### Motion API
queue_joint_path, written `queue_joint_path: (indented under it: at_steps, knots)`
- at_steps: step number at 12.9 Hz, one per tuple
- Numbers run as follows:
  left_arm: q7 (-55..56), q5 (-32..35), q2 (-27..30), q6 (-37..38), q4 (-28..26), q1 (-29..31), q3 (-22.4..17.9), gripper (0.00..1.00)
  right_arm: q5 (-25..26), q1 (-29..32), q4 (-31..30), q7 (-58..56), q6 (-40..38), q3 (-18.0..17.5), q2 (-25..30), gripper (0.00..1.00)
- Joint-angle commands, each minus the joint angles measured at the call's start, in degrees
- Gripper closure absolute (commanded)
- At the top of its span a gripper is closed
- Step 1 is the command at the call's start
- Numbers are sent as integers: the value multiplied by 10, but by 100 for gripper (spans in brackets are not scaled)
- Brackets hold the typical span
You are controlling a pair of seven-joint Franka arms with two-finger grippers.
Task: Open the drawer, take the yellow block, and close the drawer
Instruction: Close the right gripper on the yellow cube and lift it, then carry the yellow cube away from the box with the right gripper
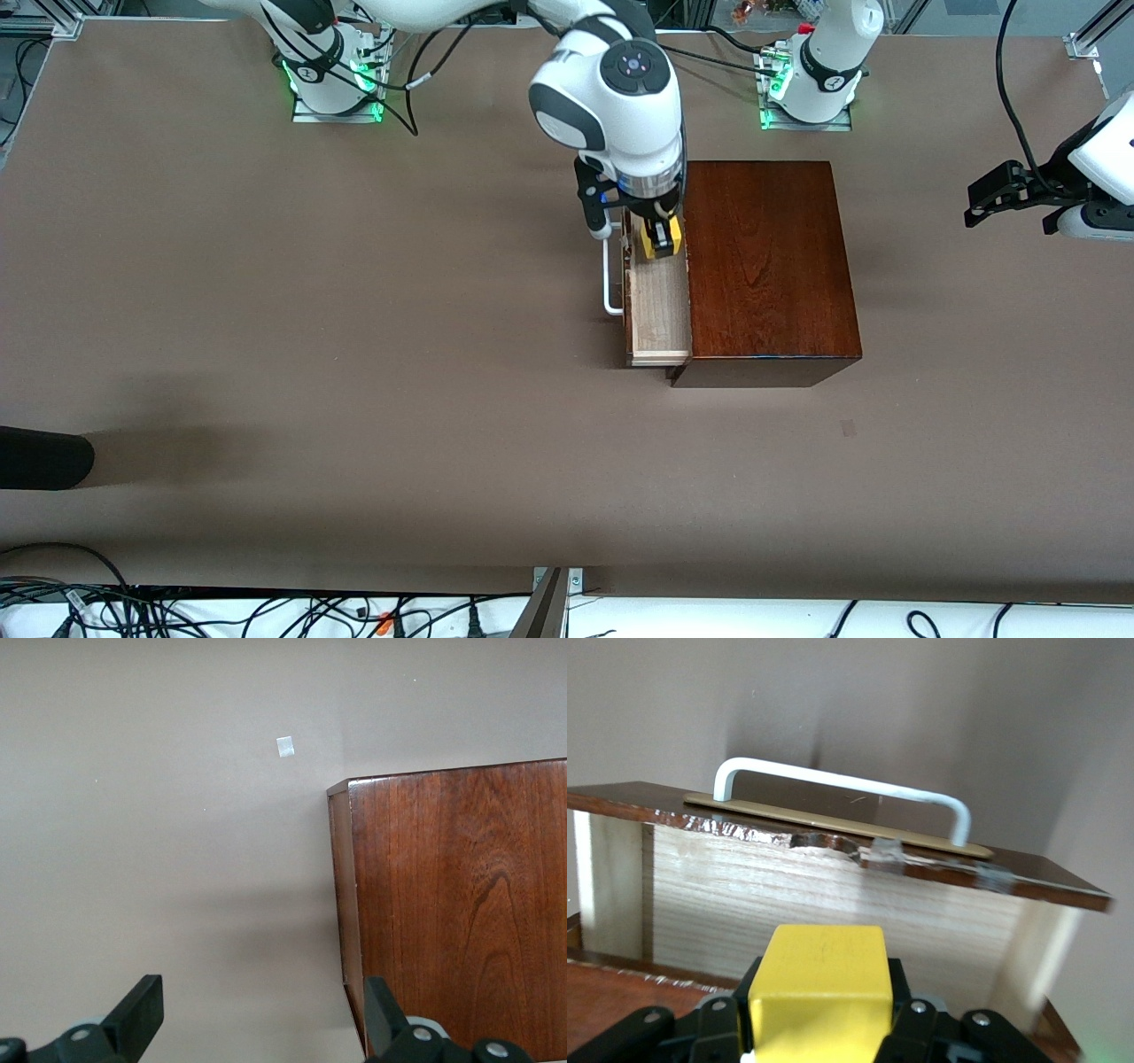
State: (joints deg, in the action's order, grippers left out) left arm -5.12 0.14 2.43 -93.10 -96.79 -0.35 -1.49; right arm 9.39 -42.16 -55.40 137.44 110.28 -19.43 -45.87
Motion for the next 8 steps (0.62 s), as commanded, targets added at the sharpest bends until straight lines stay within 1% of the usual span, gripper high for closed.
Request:
queue_joint_path:
  at_steps: [1, 3, 5, 6, 7, 8]
  knots:
    - [-1, 12, -8, 4, 17, 1, 1, 0, -18, 30, -2, -5, -74, -8, 45, 79]
    - [-1, 12, -8, 4, 17, 1, 1, 0, -20, 63, -8, -59, -138, -3, 77, 79]
    - [-1, 12, -8, 4, 17, 1, 1, 0, -19, 95, -22, -157, -218, -1, 111, 80]
    - [-1, 12, -8, 4, 17, 1, 1, 0, -20, 115, -51, -234, -234, 4, 139, 80]
    - [-2, 12, -8, 4, 17, 1, 1, 0, -22, 136, -100, -301, -234, 11, 174, 80]
    - [-2, 12, -8, 4, 17, 1, 1, 0, -34, 162, -148, -354, -226, 12, 211, 80]
